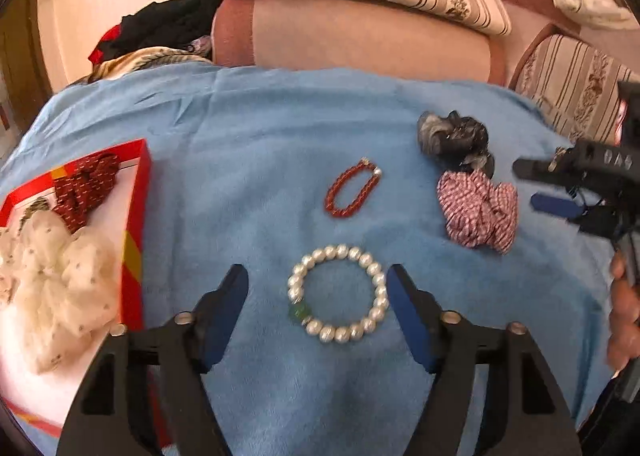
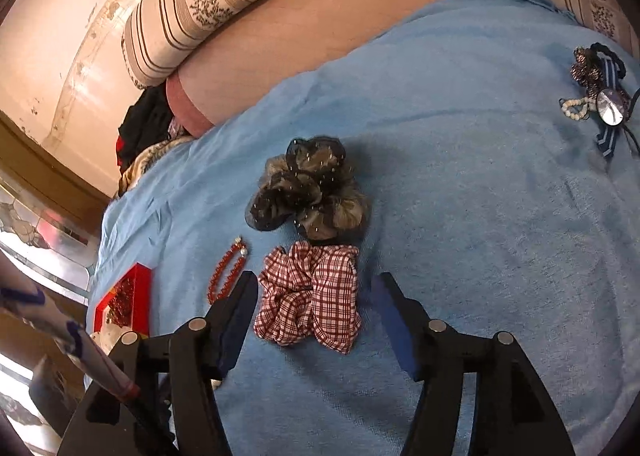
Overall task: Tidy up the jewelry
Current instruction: 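Grasp the red-white plaid scrunchie with the right gripper while the left holds the pearl bracelet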
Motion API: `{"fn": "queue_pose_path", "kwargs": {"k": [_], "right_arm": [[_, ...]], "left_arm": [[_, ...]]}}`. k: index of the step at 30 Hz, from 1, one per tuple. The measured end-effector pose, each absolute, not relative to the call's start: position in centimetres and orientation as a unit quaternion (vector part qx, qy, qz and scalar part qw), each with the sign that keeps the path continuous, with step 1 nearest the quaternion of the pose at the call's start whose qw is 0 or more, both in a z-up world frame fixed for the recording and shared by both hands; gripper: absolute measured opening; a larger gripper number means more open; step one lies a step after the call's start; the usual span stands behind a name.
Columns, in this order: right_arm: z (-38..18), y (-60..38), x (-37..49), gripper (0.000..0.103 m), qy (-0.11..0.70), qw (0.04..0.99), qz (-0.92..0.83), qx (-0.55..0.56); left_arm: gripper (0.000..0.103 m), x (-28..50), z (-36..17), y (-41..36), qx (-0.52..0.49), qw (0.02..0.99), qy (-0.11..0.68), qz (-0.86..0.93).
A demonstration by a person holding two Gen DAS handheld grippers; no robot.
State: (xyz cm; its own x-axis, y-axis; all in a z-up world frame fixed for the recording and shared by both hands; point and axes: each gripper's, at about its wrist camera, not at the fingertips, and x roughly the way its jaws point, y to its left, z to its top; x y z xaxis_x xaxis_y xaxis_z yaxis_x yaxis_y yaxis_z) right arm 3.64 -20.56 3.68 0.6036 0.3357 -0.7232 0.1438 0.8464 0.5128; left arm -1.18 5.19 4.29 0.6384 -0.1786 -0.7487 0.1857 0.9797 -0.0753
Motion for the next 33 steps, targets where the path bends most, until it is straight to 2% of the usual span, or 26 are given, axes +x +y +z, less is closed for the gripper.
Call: {"fn": "queue_pose_path", "kwargs": {"k": [4, 12, 13, 14, 15, 16, 17, 18, 19, 22, 23, 29, 33], "right_arm": [[2.7, -19.2, 4.2, 0.073, 0.457, 0.852, 0.054, 0.248], [0.7, -14.8, 5.5, 0.075, 0.486, 0.863, 0.038, 0.132], [0.5, -14.5, 5.5, 0.071, 0.487, 0.864, 0.038, 0.123], [0.3, -14.3, 5.5, 0.063, 0.486, 0.864, 0.041, 0.12], [0.1, -14.3, 5.4, 0.04, 0.488, 0.864, 0.043, 0.119], [0.0, -14.3, 5.5, 0.031, 0.492, 0.861, 0.046, 0.12], [0.0, -14.4, 5.4, 0.029, 0.492, 0.861, 0.05, 0.124], [0.1, -14.5, 5.2, 0.021, 0.488, 0.862, 0.052, 0.128], [0.3, -14.5, 5.1, 0.019, 0.485, 0.863, 0.055, 0.128], [1.3, -14.2, 4.3, 0.017, 0.467, 0.873, 0.065, 0.128], [1.7, -14.1, 4.0, 0.017, 0.46, 0.876, 0.068, 0.126], [3.9, -13.8, 2.7, 0.017, 0.413, 0.897, 0.089, 0.132], [3.6, -13.2, 2.9, 0.017, 0.421, 0.893, 0.093, 0.131]], "left_arm": [[0.071, -0.1, 2.7, 4.1, 0.028, 0.888, 0.443, -0.119], [0.078, 0.3, 0.7, 2.3, 0.072, 0.883, 0.449, -0.113], [0.069, 0.4, 0.8, 2.4, 0.068, 0.885, 0.448, -0.111], [0.054, 0.4, 0.8, 2.6, 0.064, 0.886, 0.446, -0.108], [0.049, 0.4, 0.9, 2.7, 0.063, 0.888, 0.443, -0.103], [0.041, 0.4, 0.9, 2.8, 0.063, 0.89, 0.441, -0.1], [0.031, 0.5, 0.9, 3.0, 0.061, 0.89, 0.44, -0.101], [0.026, 0.6, 1.0, 3.1, 0.059, 0.891, 0.438, -0.102], [0.018, 0.6, 1.1, 3.2, 0.058, 0.892, 0.437, -0.102], [0.017, 0.6, 1.5, 3.6, 0.048, 0.896, 0.43, -0.102], [0.008, 0.6, 1.8, 3.7, 0.046, 0.898, 0.425, -0.102], [0.007, 0.5, 3.9, 4.9, 0.022, 0.915, 0.389, -0.105], [0.007, 0.9, 4.0, 5.2, 0.014, 0.915, 0.39, -0.102]]}}
